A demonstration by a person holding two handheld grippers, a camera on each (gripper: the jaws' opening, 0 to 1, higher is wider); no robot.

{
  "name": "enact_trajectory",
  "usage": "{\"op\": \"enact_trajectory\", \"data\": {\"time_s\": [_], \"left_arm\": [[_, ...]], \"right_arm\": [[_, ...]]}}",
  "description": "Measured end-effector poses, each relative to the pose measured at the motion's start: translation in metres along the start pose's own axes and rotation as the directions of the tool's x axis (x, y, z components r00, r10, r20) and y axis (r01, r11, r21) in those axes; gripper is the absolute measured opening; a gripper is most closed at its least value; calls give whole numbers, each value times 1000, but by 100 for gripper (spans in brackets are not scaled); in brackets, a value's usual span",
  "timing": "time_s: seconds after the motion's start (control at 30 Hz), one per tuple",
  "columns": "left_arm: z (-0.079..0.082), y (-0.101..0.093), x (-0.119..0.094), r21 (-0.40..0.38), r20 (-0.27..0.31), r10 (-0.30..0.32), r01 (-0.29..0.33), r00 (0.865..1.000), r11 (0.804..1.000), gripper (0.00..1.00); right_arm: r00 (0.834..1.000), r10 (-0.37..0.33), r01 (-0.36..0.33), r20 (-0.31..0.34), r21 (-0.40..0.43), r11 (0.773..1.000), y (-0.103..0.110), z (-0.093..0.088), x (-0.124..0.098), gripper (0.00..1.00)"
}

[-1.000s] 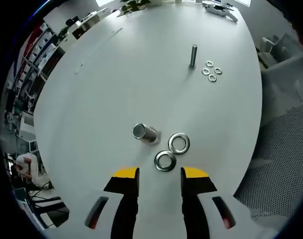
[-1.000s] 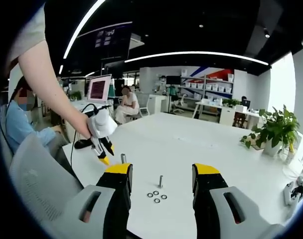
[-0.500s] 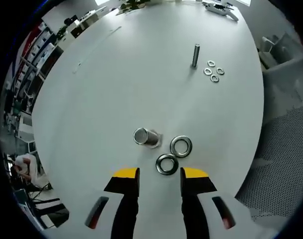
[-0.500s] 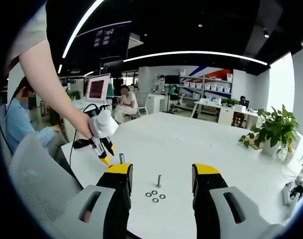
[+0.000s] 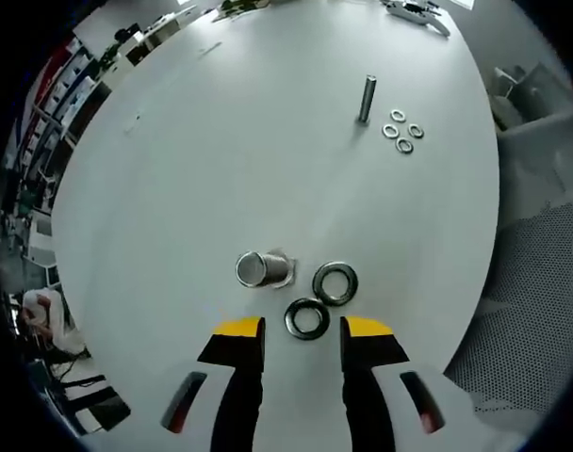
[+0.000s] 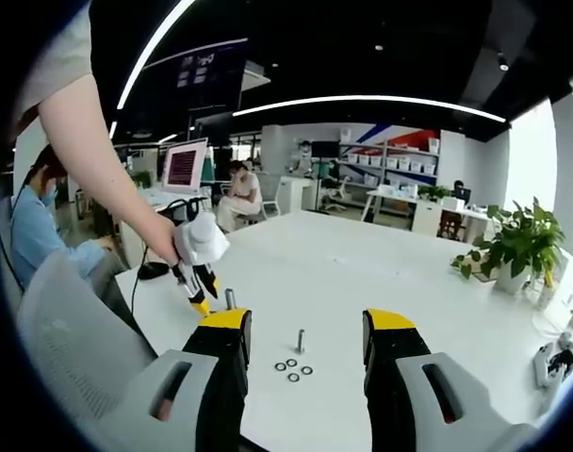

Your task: Place the washer onto the threaded stud by aligning its center hole with the stud, sliding it down to the base, and recovering from edge contact or off-axis alignment until the washer reaches the visible bottom stop.

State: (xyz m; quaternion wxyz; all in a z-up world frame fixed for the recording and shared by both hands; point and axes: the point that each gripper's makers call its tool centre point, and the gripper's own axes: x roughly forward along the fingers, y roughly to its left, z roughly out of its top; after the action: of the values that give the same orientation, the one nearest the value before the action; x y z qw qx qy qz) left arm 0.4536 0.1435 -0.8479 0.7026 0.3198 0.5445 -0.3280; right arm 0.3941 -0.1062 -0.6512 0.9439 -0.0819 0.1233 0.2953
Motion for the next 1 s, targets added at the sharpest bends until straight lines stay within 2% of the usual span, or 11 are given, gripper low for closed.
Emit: {"op": "enact_trajectory", "data": {"time_s": [0.3, 0.63, 0.83, 1.0], "left_arm": [[-10, 1, 10, -21, -31, -11, 10, 999, 1000, 30], [-12, -1, 18, -46, -36, -27, 25, 999, 999, 29], [-12, 4, 21, -92, -32, -29, 26, 999, 995, 29], [-13, 4, 23, -83, -37, -30, 27, 999, 996, 29]], "right_arm": [[1000, -9, 9, -1, -1, 1000, -2, -1, 0, 50], [1000, -18, 18, -9, -1, 1000, -3, -2, 0, 50], [1000, -22, 22, -10, -2, 1000, -4, -2, 0, 50], [1000, -28, 28, -12, 0, 1000, -5, -3, -1, 49]]}}
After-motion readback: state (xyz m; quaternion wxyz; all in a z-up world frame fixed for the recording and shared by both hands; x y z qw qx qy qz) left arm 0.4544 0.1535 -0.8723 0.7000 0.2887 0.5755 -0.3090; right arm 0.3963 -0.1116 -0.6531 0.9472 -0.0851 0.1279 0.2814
